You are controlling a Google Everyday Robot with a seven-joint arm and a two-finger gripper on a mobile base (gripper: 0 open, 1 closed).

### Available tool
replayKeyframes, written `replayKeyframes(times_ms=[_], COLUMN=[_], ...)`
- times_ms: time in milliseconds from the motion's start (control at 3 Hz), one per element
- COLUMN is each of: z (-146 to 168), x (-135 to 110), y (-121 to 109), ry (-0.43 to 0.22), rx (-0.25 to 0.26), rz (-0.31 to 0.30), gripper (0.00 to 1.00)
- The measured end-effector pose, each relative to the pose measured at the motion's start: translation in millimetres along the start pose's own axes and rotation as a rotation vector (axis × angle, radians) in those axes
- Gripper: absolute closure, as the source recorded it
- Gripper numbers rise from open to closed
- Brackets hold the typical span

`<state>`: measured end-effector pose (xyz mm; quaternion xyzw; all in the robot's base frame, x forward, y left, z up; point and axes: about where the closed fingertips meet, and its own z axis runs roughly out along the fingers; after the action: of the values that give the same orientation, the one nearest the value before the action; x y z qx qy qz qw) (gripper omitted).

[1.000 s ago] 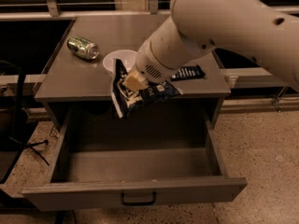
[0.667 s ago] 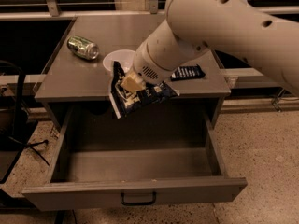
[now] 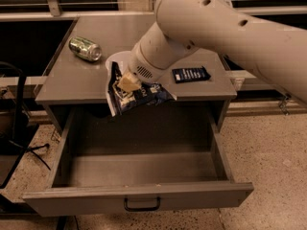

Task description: Pick blue chip bag from top drawer and place on counter

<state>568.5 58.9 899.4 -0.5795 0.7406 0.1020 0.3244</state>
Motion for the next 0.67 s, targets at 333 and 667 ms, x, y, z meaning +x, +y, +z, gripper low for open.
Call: replayKeyframes(times_ms=[333,667], z=[10.4,20.3], x=[-5.8,-9.9], y=[-8.8,-18.8], ry=[-0.002,-0.013], rx=[0.007,0.022], rz=[-0.019,-0.043], gripper=[1.0,1.0])
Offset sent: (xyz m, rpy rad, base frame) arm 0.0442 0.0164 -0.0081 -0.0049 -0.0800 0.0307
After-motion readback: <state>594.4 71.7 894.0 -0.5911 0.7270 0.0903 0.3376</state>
